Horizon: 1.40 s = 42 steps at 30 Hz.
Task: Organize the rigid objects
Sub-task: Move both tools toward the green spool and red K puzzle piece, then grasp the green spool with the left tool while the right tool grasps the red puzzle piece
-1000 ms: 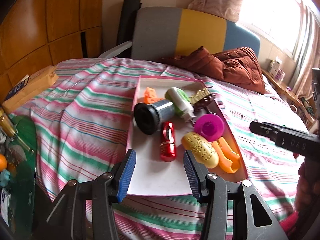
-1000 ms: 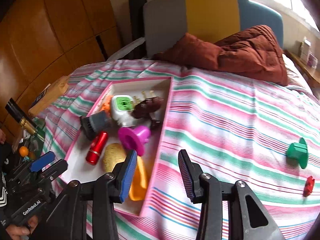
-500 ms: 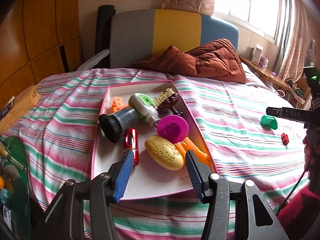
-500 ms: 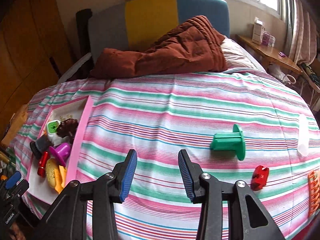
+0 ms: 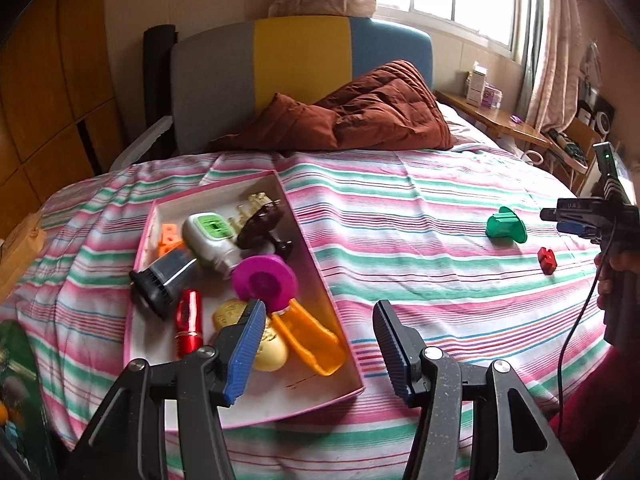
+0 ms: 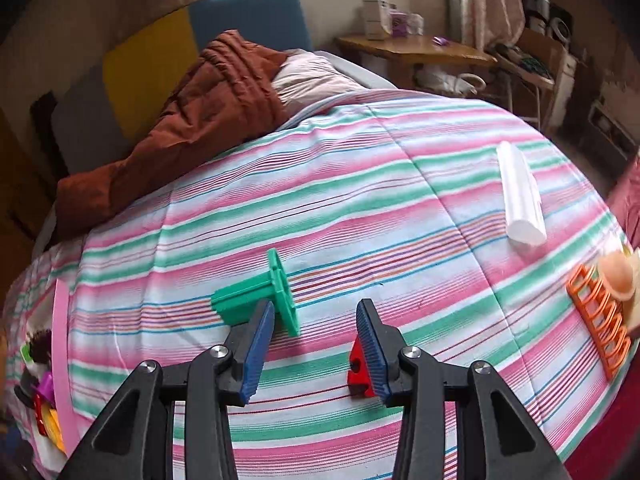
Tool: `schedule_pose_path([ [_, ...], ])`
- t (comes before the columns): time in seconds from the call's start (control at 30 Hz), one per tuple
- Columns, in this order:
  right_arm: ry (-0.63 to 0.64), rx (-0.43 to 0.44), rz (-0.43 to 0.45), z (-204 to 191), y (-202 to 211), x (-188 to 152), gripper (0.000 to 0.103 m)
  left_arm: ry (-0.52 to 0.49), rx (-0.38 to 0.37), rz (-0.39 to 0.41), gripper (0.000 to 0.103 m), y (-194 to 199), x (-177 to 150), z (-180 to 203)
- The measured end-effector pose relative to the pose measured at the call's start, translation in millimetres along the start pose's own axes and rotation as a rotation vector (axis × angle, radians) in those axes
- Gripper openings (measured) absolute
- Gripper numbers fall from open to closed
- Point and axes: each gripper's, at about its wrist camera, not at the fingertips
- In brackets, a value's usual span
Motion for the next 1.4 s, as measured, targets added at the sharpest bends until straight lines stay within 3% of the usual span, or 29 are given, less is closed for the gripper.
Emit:
schedule_pose_path([
  [0.6,-0.303,-0.063,-0.042,60.3,-6.3,2.5,0.043,-0.155,-0.144,-0.071,0.060,-74.5,24.8,94.6],
  [0.8,-0.367,-0.042,-0.053,70.8,-7.5,0.9,0.043,-0.203,-0.231,-0.090,0.074,-103.0,39.2,134.6],
  [0.93,-0.387,-0.024,-0.072,72.0,-9.7,-0.8,0.043,-0.182,-0.291,-0.147,0.078,-125.9,48.9,157.6],
  [1.07,-0.391,-0.014,-0.061,71.3,-8.0,0.3,0.043,-0.116,-0.352,-0.183,0.089,-143.7,61.1,180.9],
  [1.17,-0.404,-0.005,-0.058,72.5,-7.4,0.3,0.043,-0.089,-0.364,-0.205,0.097,-158.1,69.0,202.3],
  [1.4,-0.415,-0.015,-0.014,75.6,-0.6,3.8,0.044,-0.019,-0.329,-0.279,0.098,-203.1,75.1,235.3],
])
Point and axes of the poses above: each gripper's, at about its wrist camera, not at the fingertips, and y roughly against the way its jaws point, z to its right, x to its top, and after that the axes turned 10 degrees about z, right-handed
